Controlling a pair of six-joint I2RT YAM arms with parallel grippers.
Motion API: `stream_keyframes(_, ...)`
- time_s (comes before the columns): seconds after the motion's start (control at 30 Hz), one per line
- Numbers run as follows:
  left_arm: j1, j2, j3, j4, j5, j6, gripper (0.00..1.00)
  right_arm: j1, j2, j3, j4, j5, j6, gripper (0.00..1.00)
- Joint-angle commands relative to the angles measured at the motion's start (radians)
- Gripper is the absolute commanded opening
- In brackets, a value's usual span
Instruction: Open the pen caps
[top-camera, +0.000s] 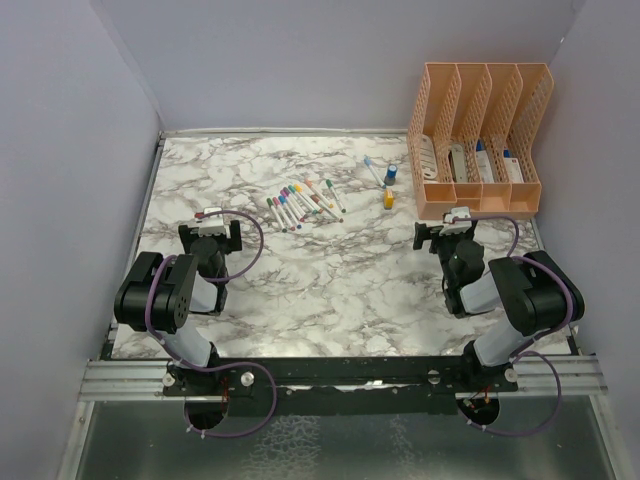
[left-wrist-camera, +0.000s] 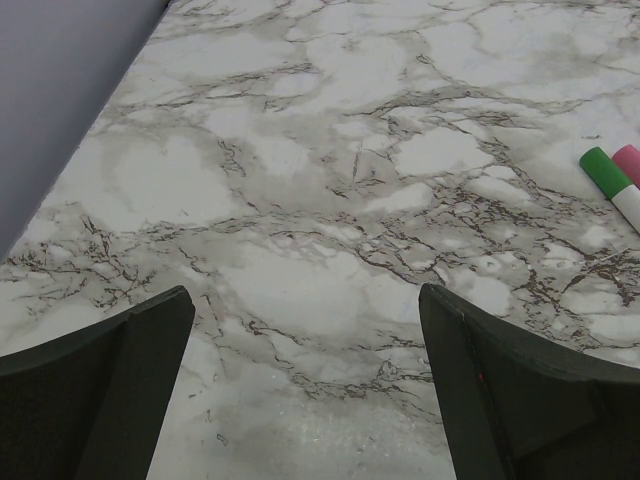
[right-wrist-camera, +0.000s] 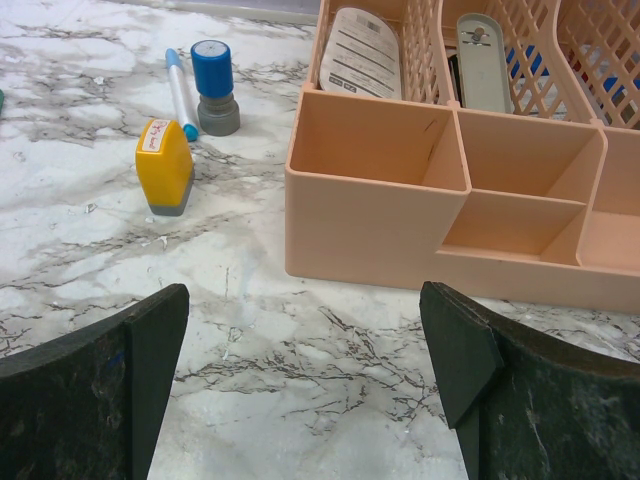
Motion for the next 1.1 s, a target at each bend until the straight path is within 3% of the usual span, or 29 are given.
stream_keyframes(0.0,0.006,0.0,0.014,0.009,0.013,-0.002,0.99,-0.003,0.007,0.01,0.025,-0.004,0.005,0.99)
stream_keyframes(0.17,0.005,-0.021,0.013,0.004,-0.005,-0.005,0.99,-0.003,0.005,0.004,0.035,0.003,0.0,0.99)
stream_keyframes(0.23,-0.012,-0.106,0.036,-0.089,-0.011,0.011,0.99,-0.003,-0.04,-0.009,0.02,0.038,0.003,0.99)
stream_keyframes(0.33,-0.061,-0.261,0.167,-0.418,-0.096,-0.007,0.99,-0.003,-0.2,0.1,-0.287,0.06,0.009,0.99)
stream_keyframes(0.43,-0.068,-0.37,0.275,-0.614,-0.147,-0.189,0.99,-0.003,-0.354,0.272,-0.635,0.102,0.16,0.99)
stream_keyframes(0.57,-0.067,-0.49,0.344,-0.762,-0.015,-0.385,0.99,-0.001,-0.428,0.506,-0.903,-0.098,0.228,0.99)
stream_keyframes(0.63,-0.068,-0.524,0.352,-0.77,0.104,-0.431,0.99,-0.002,-0.415,0.63,-1.017,-0.167,0.261,0.99)
stream_keyframes(0.73,-0.068,-0.541,0.385,-0.804,0.168,-0.458,0.99,-0.002,-0.34,0.819,-1.144,-0.306,0.288,0.99)
stream_keyframes(0.8,-0.067,-0.55,0.39,-0.809,0.193,-0.474,0.99,-0.003,-0.282,0.898,-1.123,-0.471,0.336,0.99)
stream_keyframes(0.93,-0.068,-0.551,0.395,-0.81,0.208,-0.49,0.99,-0.003,-0.172,0.921,-0.924,-0.815,0.448,0.99)
stream_keyframes(1.07,-0.067,-0.556,0.392,-0.809,0.226,-0.489,0.99,-0.003,-0.064,0.977,-0.841,-0.899,0.607,0.99)
